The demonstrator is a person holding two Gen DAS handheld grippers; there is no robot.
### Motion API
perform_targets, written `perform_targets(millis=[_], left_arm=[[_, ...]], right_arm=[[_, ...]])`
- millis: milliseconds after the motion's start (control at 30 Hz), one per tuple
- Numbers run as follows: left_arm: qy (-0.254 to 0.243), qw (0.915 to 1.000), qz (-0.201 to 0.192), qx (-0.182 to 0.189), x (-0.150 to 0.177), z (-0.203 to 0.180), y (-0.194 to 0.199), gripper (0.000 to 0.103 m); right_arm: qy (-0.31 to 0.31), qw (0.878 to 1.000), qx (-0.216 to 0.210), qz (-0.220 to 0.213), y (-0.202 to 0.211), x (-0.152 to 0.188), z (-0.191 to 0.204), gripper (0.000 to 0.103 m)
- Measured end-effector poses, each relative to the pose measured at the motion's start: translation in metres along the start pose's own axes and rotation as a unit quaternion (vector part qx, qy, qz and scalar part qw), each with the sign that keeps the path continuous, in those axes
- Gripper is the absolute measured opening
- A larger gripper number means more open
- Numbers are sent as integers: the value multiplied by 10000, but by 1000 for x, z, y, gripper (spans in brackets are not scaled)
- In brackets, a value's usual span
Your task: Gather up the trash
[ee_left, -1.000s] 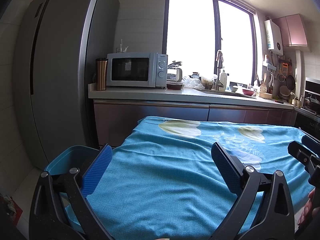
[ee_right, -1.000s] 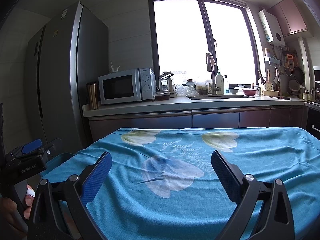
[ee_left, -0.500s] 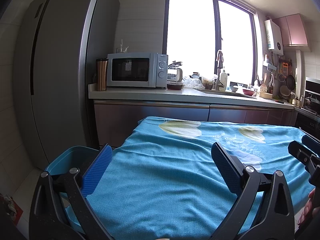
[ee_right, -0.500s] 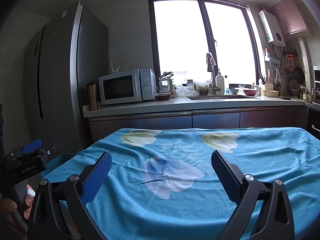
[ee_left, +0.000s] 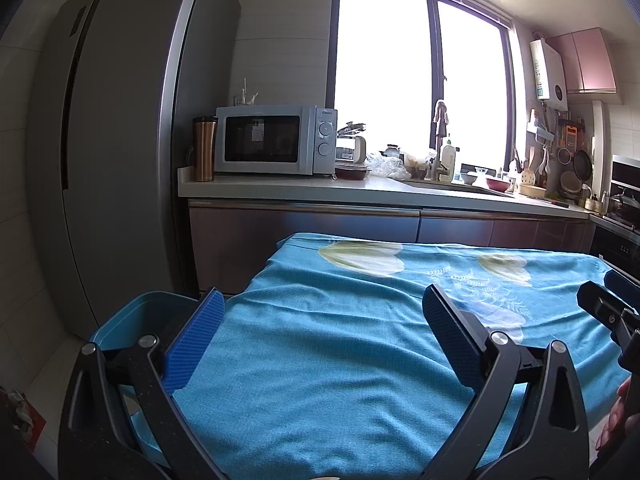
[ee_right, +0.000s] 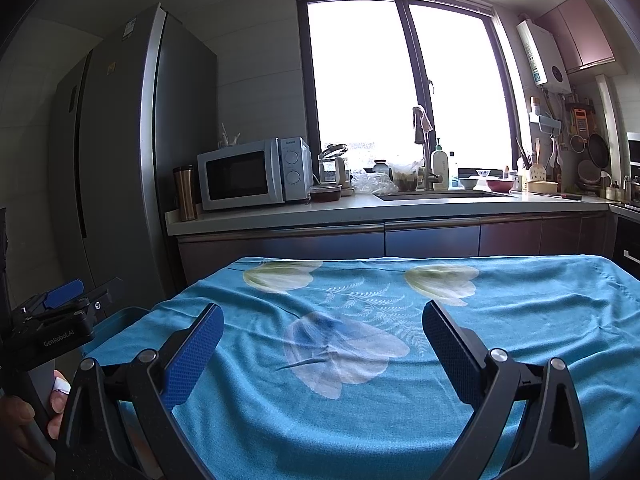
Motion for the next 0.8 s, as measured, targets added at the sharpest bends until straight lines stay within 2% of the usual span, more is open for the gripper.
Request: perform_targets(millis=[800], left_arm=[[-34, 10000, 8, -25, -1, -1, 4, 97]], right_arm=[[-37, 10000, 35, -37, 4, 3, 2, 96]])
Point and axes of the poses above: each gripper's, at about its wrist camera, not at the fingertips, and y roughly against the way its jaws point, z to its left, x to its underside, the point moved 7 cm from there along -y, roughly the way its jaws point, and after that the axes turned 5 degrees about -z, right-handed, at the moved point
